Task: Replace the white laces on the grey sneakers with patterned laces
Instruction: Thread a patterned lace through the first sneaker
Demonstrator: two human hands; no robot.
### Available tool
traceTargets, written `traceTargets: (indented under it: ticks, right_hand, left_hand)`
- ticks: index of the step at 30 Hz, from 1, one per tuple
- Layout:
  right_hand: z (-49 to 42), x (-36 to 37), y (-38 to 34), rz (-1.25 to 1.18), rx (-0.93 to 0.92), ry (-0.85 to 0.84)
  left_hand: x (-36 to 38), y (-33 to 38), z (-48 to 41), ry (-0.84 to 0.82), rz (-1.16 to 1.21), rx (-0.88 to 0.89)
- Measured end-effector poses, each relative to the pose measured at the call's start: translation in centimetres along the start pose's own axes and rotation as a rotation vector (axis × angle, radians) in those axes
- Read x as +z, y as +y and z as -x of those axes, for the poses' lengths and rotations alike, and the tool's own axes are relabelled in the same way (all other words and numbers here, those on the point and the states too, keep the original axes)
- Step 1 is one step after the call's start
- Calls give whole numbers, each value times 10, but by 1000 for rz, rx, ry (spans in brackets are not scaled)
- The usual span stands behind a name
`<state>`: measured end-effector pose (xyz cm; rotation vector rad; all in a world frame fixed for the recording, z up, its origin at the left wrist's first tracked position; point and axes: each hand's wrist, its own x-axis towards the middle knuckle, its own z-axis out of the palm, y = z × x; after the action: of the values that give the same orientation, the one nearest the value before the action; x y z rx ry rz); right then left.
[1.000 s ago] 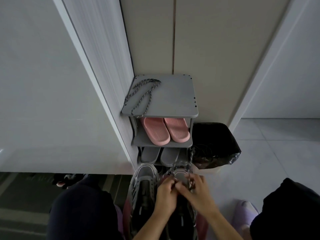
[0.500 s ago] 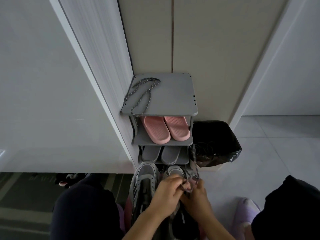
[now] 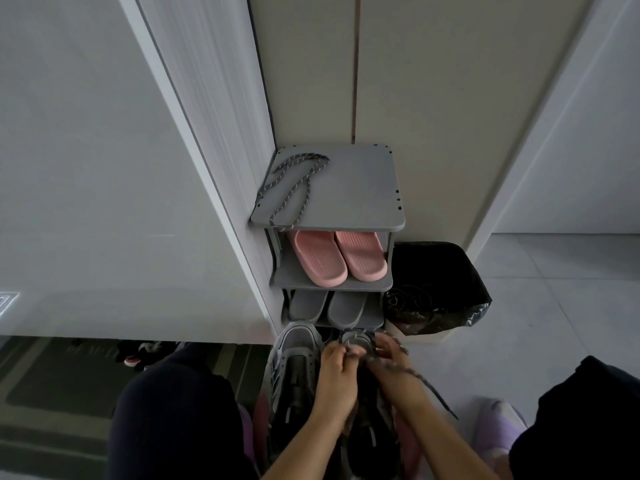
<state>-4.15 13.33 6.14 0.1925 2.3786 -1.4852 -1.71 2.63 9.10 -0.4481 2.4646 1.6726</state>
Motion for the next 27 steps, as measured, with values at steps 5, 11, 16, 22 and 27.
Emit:
traceTargets:
  ticks: [5,11,16,22,27]
  right_hand:
    - [-27,-15,-2,-151,50,-48]
    - [-39,-7,-17,-205,240,50]
    - [-14,-23,-22,-260,22,-58]
    - [32,-3,5,135,-315,63]
    - [27,3,-11,480,-472,385]
  left_hand:
    - [1,9,-24,-10,129,-202]
    - [9,36,-21,71,437,-242]
    - [-19,33,-14,99,414,-131]
    - [-28,44,-11,-128,285,27]
    - [-25,49,-3,-305,205,79]
